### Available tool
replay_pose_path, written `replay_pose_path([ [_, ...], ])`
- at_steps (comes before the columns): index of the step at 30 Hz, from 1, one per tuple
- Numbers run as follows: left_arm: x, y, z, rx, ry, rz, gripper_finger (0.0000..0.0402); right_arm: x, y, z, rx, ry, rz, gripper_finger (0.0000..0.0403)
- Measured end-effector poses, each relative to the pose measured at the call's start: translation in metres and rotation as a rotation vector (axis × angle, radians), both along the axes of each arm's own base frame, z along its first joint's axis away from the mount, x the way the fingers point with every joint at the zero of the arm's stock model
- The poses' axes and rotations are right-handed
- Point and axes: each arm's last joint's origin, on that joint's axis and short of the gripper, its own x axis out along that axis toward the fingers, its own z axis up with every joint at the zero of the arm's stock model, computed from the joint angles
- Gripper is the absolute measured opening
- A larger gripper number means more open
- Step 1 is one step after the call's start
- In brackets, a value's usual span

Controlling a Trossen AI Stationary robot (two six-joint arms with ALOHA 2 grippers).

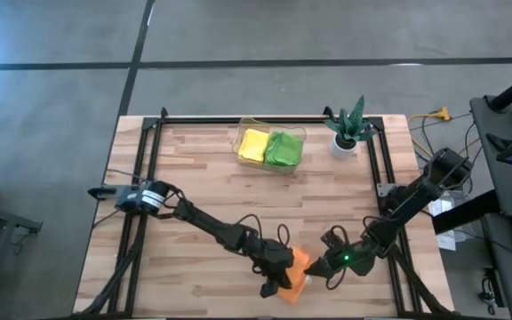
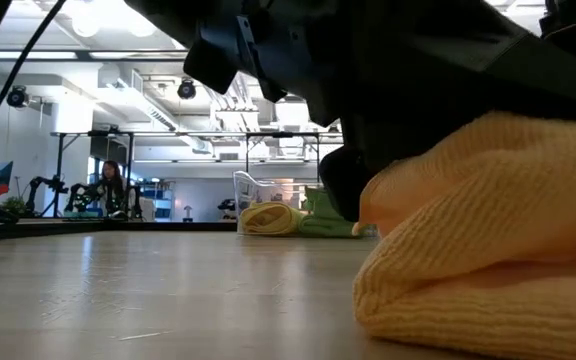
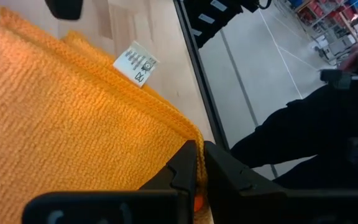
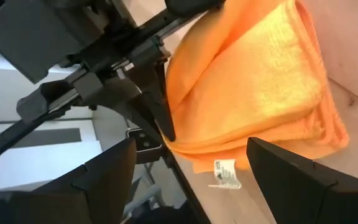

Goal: Fold microfiber towels
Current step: Fold the orange microfiber towel

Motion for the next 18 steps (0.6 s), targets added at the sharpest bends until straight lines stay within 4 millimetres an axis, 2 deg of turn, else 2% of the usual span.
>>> replay_pose_path([
  [18,0.0008,-0.0003,0.0016,-0.011,0.004,0.006,0.0011,0.0049,-0.0104,-0.0064,-0.052,0.069,0.019,0.0301],
])
